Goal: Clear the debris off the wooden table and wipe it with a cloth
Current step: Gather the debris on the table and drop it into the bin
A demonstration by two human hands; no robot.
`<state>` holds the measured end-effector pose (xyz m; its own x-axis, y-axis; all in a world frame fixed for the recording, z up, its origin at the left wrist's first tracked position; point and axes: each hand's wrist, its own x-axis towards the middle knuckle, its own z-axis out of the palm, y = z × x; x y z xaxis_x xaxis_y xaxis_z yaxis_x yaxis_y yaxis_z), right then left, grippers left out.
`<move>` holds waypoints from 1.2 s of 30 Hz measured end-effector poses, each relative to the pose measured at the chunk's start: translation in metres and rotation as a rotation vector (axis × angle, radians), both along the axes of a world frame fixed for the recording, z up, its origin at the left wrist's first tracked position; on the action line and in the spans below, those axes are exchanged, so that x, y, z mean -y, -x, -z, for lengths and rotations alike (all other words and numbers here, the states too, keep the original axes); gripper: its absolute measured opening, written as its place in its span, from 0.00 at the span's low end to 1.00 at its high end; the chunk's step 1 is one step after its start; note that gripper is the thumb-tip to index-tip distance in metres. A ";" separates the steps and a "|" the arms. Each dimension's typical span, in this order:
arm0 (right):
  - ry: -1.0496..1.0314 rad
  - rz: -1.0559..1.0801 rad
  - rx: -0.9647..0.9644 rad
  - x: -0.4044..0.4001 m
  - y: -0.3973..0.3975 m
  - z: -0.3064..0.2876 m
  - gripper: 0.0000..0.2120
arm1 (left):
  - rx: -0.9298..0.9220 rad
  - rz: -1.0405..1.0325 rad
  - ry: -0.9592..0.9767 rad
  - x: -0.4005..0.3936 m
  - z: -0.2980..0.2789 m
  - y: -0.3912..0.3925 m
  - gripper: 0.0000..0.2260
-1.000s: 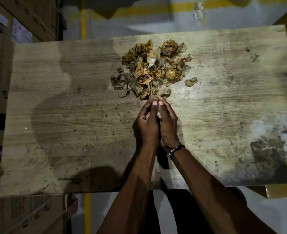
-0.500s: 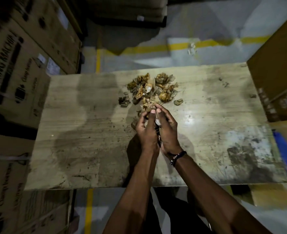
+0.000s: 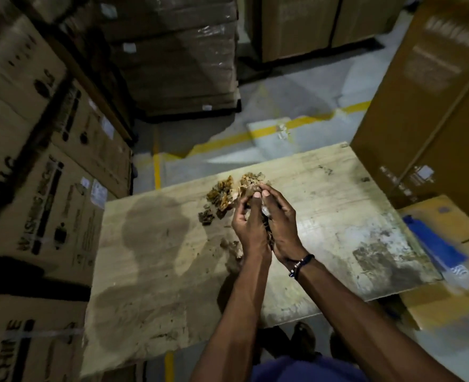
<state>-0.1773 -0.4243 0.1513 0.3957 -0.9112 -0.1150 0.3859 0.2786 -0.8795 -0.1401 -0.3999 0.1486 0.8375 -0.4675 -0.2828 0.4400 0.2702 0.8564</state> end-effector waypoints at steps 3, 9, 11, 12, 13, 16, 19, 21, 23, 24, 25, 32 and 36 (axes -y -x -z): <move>0.018 0.074 0.007 0.003 0.002 -0.012 0.11 | 0.032 0.071 0.010 0.007 -0.010 0.000 0.08; 0.045 0.276 -0.004 0.005 0.029 -0.021 0.13 | -0.001 0.325 0.084 0.019 -0.014 0.020 0.07; 0.053 0.363 -0.026 0.003 0.049 -0.021 0.13 | -0.018 0.421 0.069 0.022 -0.011 0.038 0.07; 0.053 0.395 -0.025 0.001 0.058 -0.020 0.13 | -0.025 0.457 0.065 0.021 -0.010 0.047 0.07; 0.050 0.442 -0.019 -0.002 0.070 -0.019 0.13 | -0.027 0.506 0.063 0.021 -0.010 0.059 0.07; 0.039 0.572 -0.008 -0.010 0.106 -0.017 0.13 | -0.005 0.628 0.059 0.019 -0.005 0.097 0.07; 0.039 0.724 -0.031 -0.023 0.154 -0.012 0.14 | 0.004 0.788 0.037 0.011 0.000 0.147 0.07; 0.026 0.842 -0.033 -0.037 0.191 -0.010 0.14 | 0.005 0.887 0.042 0.000 0.001 0.185 0.07; 0.012 0.941 -0.030 -0.053 0.224 -0.007 0.14 | 0.002 0.973 0.035 -0.012 0.004 0.219 0.09; 0.006 0.987 -0.034 -0.062 0.241 -0.005 0.14 | -0.004 1.014 0.025 -0.018 0.007 0.237 0.10; 0.003 1.028 -0.040 -0.071 0.258 -0.002 0.14 | 0.001 1.052 0.014 -0.025 0.011 0.254 0.10; -0.078 1.209 -0.017 -0.127 0.361 0.026 0.13 | -0.024 1.210 -0.100 -0.077 0.028 0.362 0.09; -0.164 1.238 -0.022 -0.158 0.424 0.043 0.12 | -0.042 1.291 -0.183 -0.107 0.045 0.423 0.06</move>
<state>-0.6009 -0.2663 0.1081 -0.7200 -0.6443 -0.2580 0.4525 -0.1538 -0.8784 -0.5634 -0.2931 0.1035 -0.1950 -0.8753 -0.4425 0.3198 -0.4832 0.8150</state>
